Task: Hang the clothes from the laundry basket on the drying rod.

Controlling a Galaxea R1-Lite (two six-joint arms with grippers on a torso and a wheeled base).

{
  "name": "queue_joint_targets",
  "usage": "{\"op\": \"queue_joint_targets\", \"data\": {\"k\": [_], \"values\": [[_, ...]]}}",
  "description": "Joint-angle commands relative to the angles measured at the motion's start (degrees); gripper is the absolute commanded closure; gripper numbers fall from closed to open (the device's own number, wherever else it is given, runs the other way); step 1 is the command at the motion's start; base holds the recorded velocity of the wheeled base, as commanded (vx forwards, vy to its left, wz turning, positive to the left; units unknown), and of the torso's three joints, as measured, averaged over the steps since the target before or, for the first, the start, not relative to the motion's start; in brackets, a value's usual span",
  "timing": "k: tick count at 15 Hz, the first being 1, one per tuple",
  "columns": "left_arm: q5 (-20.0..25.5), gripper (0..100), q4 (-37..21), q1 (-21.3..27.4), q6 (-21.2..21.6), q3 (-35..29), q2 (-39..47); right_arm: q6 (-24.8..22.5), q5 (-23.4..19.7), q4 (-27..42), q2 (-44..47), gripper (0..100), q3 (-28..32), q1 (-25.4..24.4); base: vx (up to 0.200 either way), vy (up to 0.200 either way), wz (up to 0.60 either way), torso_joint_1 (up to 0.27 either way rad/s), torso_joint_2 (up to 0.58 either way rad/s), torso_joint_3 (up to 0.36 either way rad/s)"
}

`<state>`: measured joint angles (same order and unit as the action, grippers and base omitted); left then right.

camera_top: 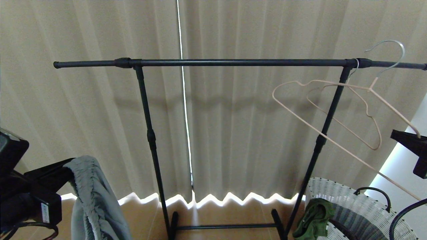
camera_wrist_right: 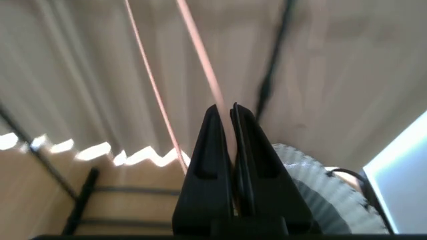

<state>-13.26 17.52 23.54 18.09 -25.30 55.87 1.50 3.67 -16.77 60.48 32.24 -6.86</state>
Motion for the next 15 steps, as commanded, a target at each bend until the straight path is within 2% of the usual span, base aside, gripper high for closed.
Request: {"op": "queue_joint_targets", "data": {"k": [1, 5, 7, 10, 15], "values": [[-0.01, 100, 0.06, 0.01, 0.01, -0.02, 0.03, -0.01, 0.02, -0.01, 0.43, 100, -0.25, -2.89, 0.0, 0.0, 0.0, 0.0, 0.0, 0.0], [-0.01, 100, 0.06, 0.19, -0.16, -0.54, 0.29, 0.08, 0.02, -0.01, 1.22, 100, -1.48, -7.46, 0.0, 0.0, 0.0, 0.0, 0.0, 0.0], [-0.1, 100, -0.2, 0.19, 0.63, -2.92, 0.47, 0.17, 0.02, -0.1, 2.45, 100, -2.27, -9.48, 0.0, 0.0, 0.0, 0.0, 0.0, 0.0], [-0.54, 100, -0.12, 0.19, 0.89, -7.22, 6.8, 2.9, 0.02, -0.63, 7.46, 100, -2.45, -13.0, 0.0, 0.0, 0.0, 0.0, 0.0, 0.0], [-0.62, 100, -0.12, 1.16, -0.86, -15.31, 15.41, 3.16, -0.07, -0.89, 9.66, 100, -2.01, -17.66, 0.0, 0.0, 0.0, 0.0, 0.0, 0.0]]}}
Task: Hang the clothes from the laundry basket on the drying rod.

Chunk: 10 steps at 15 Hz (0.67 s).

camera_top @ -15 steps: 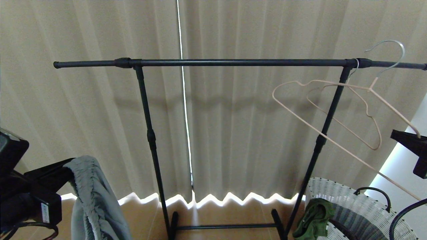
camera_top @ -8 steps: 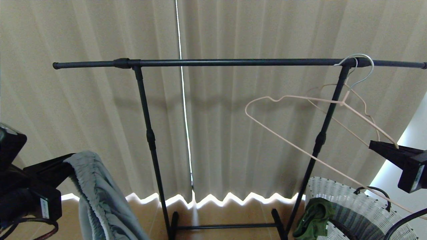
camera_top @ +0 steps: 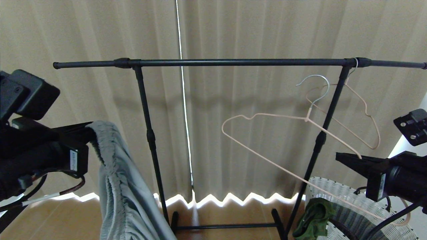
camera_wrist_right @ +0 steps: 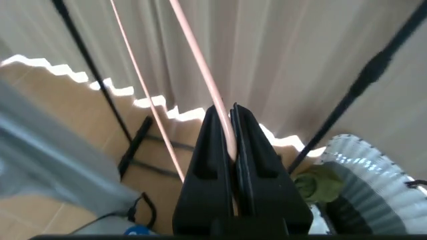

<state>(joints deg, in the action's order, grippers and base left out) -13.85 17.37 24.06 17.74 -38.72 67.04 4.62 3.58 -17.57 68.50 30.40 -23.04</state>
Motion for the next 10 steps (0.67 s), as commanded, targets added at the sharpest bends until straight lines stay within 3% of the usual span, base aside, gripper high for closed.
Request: {"op": "queue_joint_targets", "data": {"k": [1, 2, 3, 4, 10], "values": [[-0.13, 100, 0.03, 2.83, -3.41, -2.94, 6.35, 1.09, 0.02, -0.1, 2.96, 100, -0.17, -2.89, 0.0, 0.0, 0.0, 0.0, 0.0, 0.0], [-0.92, 100, -0.06, 4.85, -7.01, -4.44, 8.55, 3.29, 0.02, -0.19, 4.01, 100, 0.18, -4.73, 0.0, 0.0, 0.0, 0.0, 0.0, 0.0], [-1.36, 100, -0.15, 5.2, -7.54, -4.79, 8.99, 3.91, 0.11, -0.28, 4.1, 100, 0.27, -5.26, 0.0, 0.0, 0.0, 0.0, 0.0, 0.0], [-6.37, 100, -0.15, 6.87, -9.04, -7.78, 12.15, 7.33, 0.02, -0.19, 4.01, 100, 1.68, -8.25, 0.0, 0.0, 0.0, 0.0, 0.0, 0.0], [-9.27, 100, -0.23, 7.14, -13.17, -12.87, 18.22, 8.39, 0.11, -0.19, 3.48, 100, 3.0, -16.6, 0.0, 0.0, 0.0, 0.0, 0.0, 0.0]]}}
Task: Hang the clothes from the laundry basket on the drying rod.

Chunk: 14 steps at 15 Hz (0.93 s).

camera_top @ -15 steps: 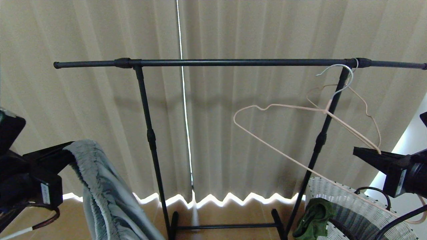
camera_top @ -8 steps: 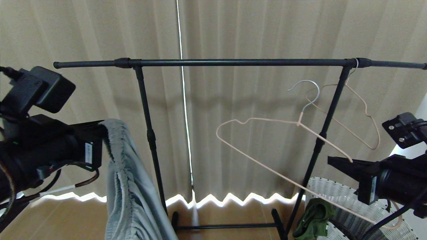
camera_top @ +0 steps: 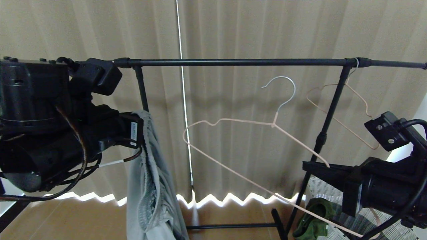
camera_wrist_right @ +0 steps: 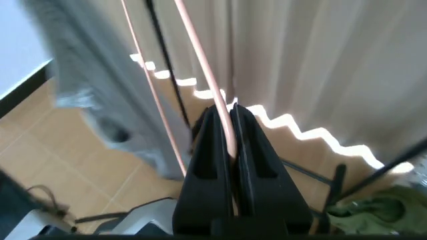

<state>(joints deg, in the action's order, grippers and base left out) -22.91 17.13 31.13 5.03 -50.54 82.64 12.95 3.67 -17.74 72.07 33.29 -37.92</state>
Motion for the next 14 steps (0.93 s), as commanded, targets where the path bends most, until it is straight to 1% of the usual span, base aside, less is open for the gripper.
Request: {"op": "queue_joint_targets", "data": {"k": [1, 2, 3, 5, 6, 8, 14], "values": [[-1.88, 100, 0.01, 0.24, -1.26, -1.66, 3.58, 0.06, 0.02, -0.02, -0.18, 100, 0.11, -2.5, 0.0, 0.0, 0.0, 0.0, 0.0, 0.0], [-4.96, 100, 0.01, 0.24, -1.96, -2.98, 5.16, 0.15, -0.07, -0.02, -0.18, 100, 0.19, -3.21, 0.0, 0.0, 0.0, 0.0, 0.0, 0.0], [-6.98, 100, 0.1, 0.15, -2.05, -3.86, 6.04, 0.15, -0.07, -0.02, -0.26, 100, 0.46, -4.09, 0.0, 0.0, 0.0, 0.0, 0.0, 0.0], [-7.59, 100, 0.01, 0.07, -2.05, -5.09, 6.48, 0.24, -0.24, -0.1, -0.09, 100, 0.63, -5.23, 0.0, 0.0, 0.0, 0.0, 0.0, 0.0], [-7.86, 100, 0.01, -0.29, -1.96, -6.06, 7.1, 0.24, -1.56, -0.02, -0.26, 100, 1.07, -6.02, 0.0, 0.0, 0.0, 0.0, 0.0, 0.0], [-10.58, 100, 0.01, -0.81, -1.87, -6.41, 7.8, 0.15, -1.91, -0.1, -0.35, 100, 1.42, -6.37, 0.0, 0.0, 0.0, 0.0, 0.0, 0.0], [-10.84, 100, 0.01, -0.46, -1.61, -6.41, 7.71, 0.15, -2.0, -0.02, 1.76, 100, 2.92, -6.37, 0.0, 0.0, 0.0, 0.0, 0.0, 0.0]]}}
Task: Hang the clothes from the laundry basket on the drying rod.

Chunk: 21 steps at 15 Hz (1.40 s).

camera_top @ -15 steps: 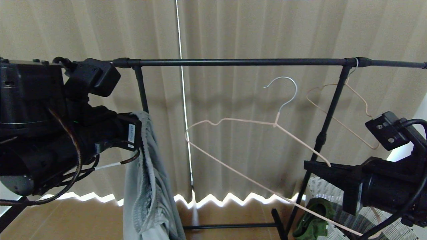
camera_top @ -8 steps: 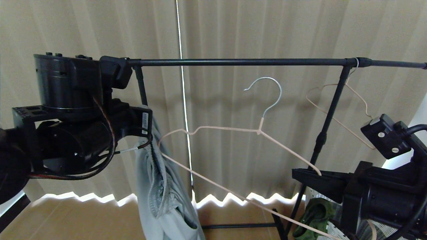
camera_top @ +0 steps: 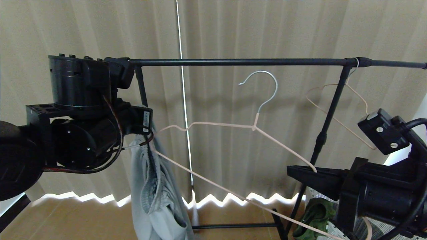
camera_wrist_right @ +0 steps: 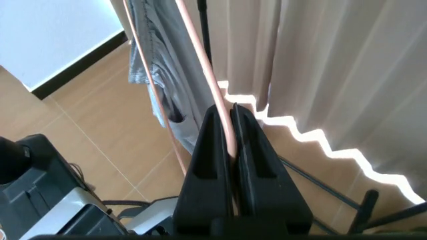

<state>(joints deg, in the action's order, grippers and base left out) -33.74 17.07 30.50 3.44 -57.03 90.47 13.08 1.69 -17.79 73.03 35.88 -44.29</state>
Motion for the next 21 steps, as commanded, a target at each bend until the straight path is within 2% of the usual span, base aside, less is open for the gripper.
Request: {"op": "queue_joint_targets", "data": {"k": [1, 6, 9, 14, 18, 21], "values": [[-0.01, 100, -0.02, 0.26, -0.01, -0.01, -0.11, 0.1, 0.06, -0.06, 2.11, 100, 0.69, -0.01, 0.0, 0.0, 0.0, 0.0, 0.0, 0.0], [-0.09, 100, -0.1, 0.17, 0.08, 0.07, -0.29, -0.25, 0.77, -5.42, 7.83, 100, 1.48, 0.34, 0.0, 0.0, 0.0, 0.0, 0.0, 0.0], [-1.5, 100, -0.19, 0.17, 0.69, 0.25, -0.47, -0.34, 1.73, -8.14, 11.69, 100, 3.06, 2.28, 0.0, 0.0, 0.0, 0.0, 0.0, 0.0], [-2.64, 100, -0.28, -0.44, 2.01, 0.51, -0.55, -0.42, 6.04, -7.88, 12.31, 100, 3.94, 2.54, 0.0, 0.0, 0.0, 0.0, 0.0, 0.0], [-3.26, 100, -0.46, -0.27, 5.88, 1.74, -0.73, -0.78, 10.35, -7.44, 12.4, 100, 4.29, 2.8, 0.0, 0.0, 0.0, 0.0, 0.0, 0.0], [-3.35, 100, -1.69, 0.17, 6.49, 1.92, -0.73, -0.86, 10.79, -7.26, 13.63, 100, 6.13, 4.91, 0.0, 0.0, 0.0, 0.0, 0.0, 0.0]]}}
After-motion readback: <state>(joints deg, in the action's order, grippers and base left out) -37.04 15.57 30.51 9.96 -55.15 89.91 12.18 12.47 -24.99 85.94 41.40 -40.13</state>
